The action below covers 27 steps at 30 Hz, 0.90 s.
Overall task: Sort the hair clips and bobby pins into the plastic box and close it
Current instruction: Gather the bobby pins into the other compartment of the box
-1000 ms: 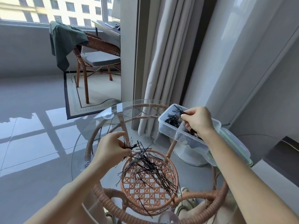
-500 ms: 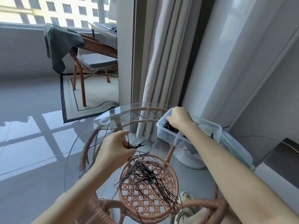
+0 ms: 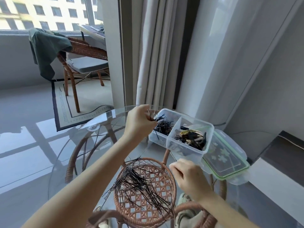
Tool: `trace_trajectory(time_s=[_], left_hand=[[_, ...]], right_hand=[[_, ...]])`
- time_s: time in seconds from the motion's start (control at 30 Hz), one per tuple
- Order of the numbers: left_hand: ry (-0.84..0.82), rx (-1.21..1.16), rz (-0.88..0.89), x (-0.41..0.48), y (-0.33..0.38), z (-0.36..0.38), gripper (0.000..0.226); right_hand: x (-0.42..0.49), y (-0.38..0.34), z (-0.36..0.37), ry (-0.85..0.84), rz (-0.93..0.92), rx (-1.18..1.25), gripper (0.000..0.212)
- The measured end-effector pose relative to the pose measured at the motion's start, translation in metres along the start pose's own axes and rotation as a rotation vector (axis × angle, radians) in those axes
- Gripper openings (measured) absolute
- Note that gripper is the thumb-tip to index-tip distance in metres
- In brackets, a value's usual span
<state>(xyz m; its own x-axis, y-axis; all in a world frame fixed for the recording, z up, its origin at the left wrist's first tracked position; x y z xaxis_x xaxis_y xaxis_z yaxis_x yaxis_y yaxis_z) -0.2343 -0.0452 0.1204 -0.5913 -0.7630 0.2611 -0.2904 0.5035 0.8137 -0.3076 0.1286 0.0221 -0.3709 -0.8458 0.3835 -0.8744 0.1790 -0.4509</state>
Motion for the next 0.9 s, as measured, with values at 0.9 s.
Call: trace_trajectory(time_s=[0.9], left_hand=[[-0.308,0.223,-0.021,-0.011,-0.035,-0.016,0.029]], right_hand=[[-0.002,0.004,0.002,0.006,0.050,0.134,0.016]])
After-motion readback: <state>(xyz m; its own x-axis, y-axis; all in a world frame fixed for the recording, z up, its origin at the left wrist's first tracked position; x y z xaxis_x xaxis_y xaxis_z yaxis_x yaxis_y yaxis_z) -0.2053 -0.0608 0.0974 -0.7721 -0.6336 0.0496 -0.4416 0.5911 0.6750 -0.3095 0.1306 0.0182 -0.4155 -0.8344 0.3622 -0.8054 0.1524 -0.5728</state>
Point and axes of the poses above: each hand's wrist, its own x-axis towards the middle knuckle, its own z-axis out of the palm, y = z × x, the point moved 3 cm from there along x, towards the middle knuckle, and after that the axes turned 3 degrees about z, right-handed, at the moved point
